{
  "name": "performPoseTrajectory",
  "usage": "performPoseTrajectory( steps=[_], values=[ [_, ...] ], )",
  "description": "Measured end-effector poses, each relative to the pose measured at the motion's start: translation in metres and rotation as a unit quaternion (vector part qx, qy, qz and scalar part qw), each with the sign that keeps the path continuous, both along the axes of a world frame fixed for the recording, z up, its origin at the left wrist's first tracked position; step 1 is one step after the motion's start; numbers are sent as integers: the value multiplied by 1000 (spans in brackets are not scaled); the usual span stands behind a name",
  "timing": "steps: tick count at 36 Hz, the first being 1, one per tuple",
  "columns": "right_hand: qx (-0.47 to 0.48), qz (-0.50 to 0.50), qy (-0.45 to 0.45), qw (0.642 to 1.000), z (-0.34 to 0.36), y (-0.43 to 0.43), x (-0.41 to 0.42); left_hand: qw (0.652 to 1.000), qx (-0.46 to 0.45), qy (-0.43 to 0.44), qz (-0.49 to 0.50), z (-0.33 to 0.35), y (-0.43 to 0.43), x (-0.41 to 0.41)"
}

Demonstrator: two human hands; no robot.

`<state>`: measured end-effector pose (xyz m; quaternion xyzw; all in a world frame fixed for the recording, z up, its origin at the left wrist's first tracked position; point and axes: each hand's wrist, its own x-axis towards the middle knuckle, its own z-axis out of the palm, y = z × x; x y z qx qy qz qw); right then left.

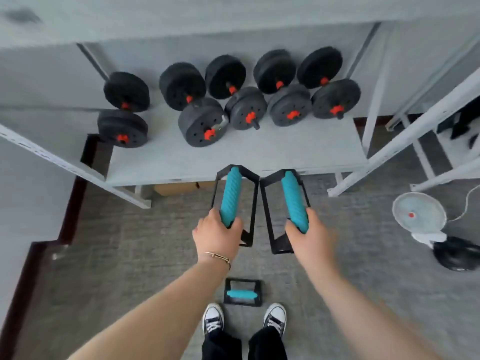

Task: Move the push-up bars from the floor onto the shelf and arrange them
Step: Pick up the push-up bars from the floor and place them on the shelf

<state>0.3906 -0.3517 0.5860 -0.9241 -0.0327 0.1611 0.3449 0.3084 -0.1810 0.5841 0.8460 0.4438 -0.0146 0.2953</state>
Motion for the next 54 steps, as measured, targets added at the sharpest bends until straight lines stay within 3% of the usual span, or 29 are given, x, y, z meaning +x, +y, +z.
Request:
performPoseTrajectory(
  steps=[7, 12, 22, 29, 39, 49, 54],
  values=[
    [90, 15, -72, 993, 151, -10, 17, 994, 75, -74, -21, 139, 0, 20],
    [134, 31, -147, 980, 235, -3, 38, 984, 63, -168, 21, 213, 2, 40],
    [172, 40, -218, 960, 338, 59, 102, 964, 103, -241, 46, 316, 49, 106],
    [167, 15, -236, 957, 353, 127, 168, 956, 123, -263, 37, 334, 122, 174],
    [113, -57, -177, 976, 328, 225, 269, 981, 63, -184, 24, 311, 233, 266],
    [66, -92, -150, 982, 309, 254, 304, 988, 64, -131, -42, 309, 263, 298],
    [41, -50, -187, 980, 302, 249, 304, 978, 119, -164, -47, 303, 259, 294]
  ],
)
